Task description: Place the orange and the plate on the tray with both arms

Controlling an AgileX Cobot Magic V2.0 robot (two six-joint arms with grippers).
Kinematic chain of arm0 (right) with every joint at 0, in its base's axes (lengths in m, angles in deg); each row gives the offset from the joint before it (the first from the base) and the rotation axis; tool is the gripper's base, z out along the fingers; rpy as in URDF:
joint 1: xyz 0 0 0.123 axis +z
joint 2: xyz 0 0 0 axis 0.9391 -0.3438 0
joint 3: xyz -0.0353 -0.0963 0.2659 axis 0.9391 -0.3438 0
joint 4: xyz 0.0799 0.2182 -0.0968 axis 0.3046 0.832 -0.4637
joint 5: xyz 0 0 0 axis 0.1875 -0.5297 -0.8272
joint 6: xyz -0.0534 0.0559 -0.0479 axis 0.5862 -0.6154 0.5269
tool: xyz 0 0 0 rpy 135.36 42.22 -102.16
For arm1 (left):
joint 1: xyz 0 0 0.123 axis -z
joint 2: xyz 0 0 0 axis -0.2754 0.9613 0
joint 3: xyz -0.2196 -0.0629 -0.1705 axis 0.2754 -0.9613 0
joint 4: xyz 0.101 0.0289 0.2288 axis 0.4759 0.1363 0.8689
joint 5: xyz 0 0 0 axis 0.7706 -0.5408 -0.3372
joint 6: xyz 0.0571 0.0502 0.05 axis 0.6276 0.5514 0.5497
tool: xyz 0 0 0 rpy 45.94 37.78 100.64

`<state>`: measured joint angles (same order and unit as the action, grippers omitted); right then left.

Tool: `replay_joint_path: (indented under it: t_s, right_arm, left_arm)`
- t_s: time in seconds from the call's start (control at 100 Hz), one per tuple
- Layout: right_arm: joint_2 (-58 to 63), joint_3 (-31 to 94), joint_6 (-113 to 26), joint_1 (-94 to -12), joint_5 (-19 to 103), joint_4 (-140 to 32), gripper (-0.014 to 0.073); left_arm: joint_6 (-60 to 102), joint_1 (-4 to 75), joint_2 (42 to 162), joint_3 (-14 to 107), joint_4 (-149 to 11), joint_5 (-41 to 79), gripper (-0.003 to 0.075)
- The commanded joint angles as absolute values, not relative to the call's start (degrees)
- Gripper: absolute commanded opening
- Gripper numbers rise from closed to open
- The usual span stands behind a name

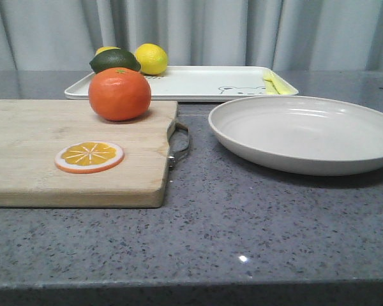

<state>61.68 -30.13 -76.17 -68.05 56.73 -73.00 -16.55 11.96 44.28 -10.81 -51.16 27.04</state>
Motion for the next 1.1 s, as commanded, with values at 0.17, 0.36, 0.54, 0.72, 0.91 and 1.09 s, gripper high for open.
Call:
replay_joint_path:
  t_s: [0.17, 0.36, 0.54, 0.72, 0.91, 1.09]
  right_arm:
    - [62.9, -30.1, -76.2, -68.5, 61.7, -73.7, -0.0068]
    - [62.7, -28.3, -76.2, -68.5, 59.5, -73.7, -0.0066]
    - [60.1, -23.3, -76.2, -68.5, 51.9, -73.7, -0.0061]
    - [54.8, -18.5, -76.1, -68.5, 50.6, -73.7, -0.0061]
    - [47.8, -13.2, -76.1, -68.5, 50.6, -73.7, -0.0061]
    - [40.3, -7.9, -76.1, -68.5, 50.6, -73.8, -0.0061]
  left_arm:
    - [-16.7, 11.8, 42.5, -11.6, -53.8, 31.6, -0.0019]
    - [-16.6, 11.8, 43.2, -7.9, -55.1, 28.3, -0.0019]
    - [-16.6, 11.8, 46.8, -3.3, -55.1, 28.3, -0.0019]
    - [-16.6, 11.8, 52.0, 0.5, -55.1, 29.4, -0.0019]
    - [-16.6, 11.8, 58.5, 5.3, -54.8, 29.4, -0.0019]
    - [-16.6, 11.8, 64.7, 10.3, -52.8, 29.5, -0.0019]
